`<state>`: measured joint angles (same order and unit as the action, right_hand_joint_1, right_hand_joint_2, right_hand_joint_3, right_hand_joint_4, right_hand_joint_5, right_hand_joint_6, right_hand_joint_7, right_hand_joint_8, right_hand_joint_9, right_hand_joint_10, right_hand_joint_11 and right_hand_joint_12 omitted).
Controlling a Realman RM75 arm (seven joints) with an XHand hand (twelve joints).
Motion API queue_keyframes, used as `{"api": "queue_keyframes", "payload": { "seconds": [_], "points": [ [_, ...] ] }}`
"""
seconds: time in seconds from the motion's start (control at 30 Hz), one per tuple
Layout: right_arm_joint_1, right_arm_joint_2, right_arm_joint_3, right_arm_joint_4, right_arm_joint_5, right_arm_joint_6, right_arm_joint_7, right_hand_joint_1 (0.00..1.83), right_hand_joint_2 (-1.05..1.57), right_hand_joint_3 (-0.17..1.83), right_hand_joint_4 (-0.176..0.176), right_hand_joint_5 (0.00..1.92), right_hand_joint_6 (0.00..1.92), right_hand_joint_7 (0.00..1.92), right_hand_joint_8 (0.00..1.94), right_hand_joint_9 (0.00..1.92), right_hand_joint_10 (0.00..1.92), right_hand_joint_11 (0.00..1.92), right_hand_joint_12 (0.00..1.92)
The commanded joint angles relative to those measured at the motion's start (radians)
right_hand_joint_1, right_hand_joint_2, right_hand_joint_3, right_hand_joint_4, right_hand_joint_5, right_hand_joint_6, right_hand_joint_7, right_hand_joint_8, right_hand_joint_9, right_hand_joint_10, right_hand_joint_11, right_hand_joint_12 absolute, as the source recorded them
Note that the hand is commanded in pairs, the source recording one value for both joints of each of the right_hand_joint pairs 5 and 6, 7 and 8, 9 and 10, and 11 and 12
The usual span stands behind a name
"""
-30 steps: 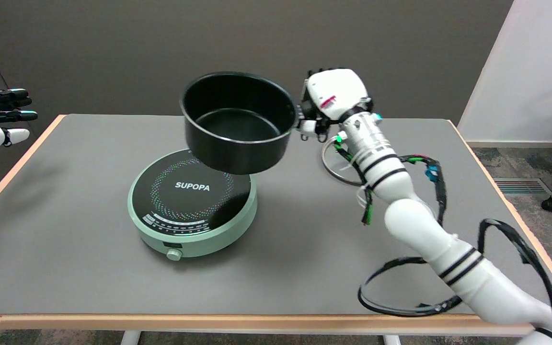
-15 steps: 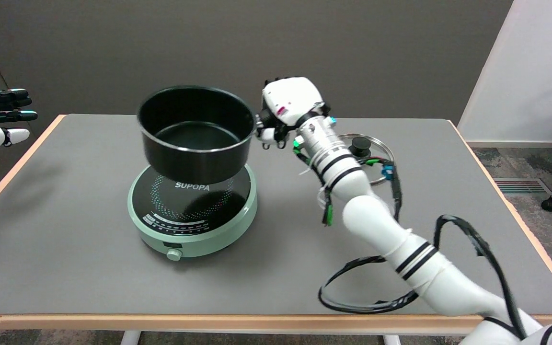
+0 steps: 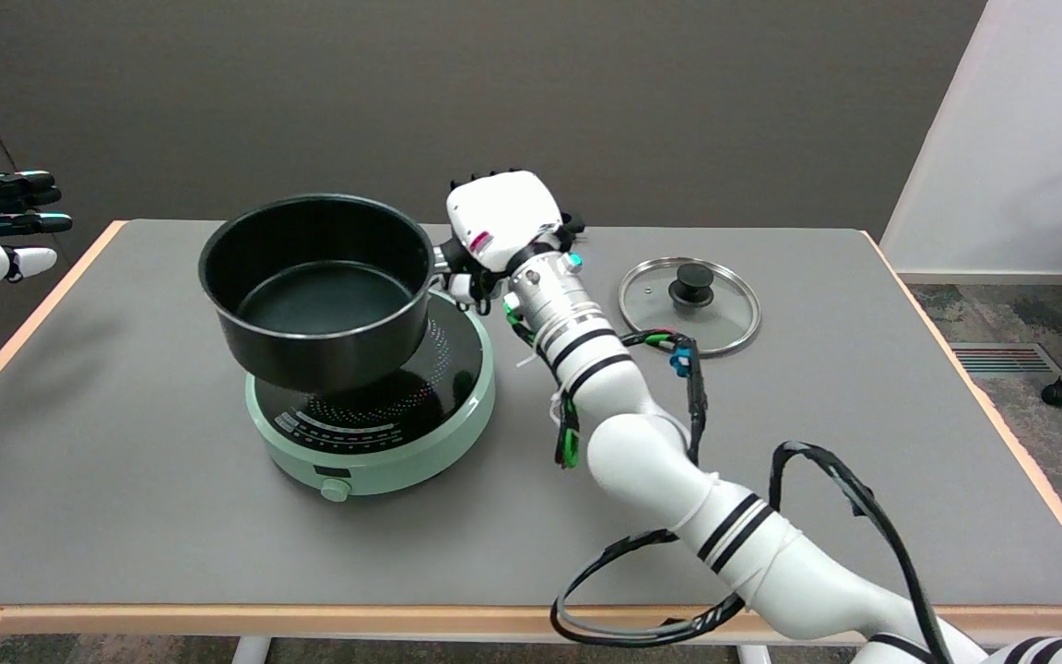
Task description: Place the soup pot onto the induction stove.
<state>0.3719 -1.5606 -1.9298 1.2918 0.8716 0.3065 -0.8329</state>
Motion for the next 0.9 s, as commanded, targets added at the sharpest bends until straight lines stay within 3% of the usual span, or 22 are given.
{"api": "queue_keyframes", "payload": {
  "seconds": [0.03, 0.9],
  "points": [
    [-0.010, -0.064, -0.027, -0.102, -0.110, 0.119, -0.022, 1.00, 1.28, 0.61, -0.091, 1.73, 1.73, 1.73, 1.73, 1.73, 1.73, 1.73, 1.73],
    [-0.002, -0.046, -0.024, -0.196, -0.084, 0.176, -0.015, 0.99, 1.29, 0.60, -0.091, 1.72, 1.72, 1.72, 1.72, 1.72, 1.72, 1.72, 1.72]
  ]
}}
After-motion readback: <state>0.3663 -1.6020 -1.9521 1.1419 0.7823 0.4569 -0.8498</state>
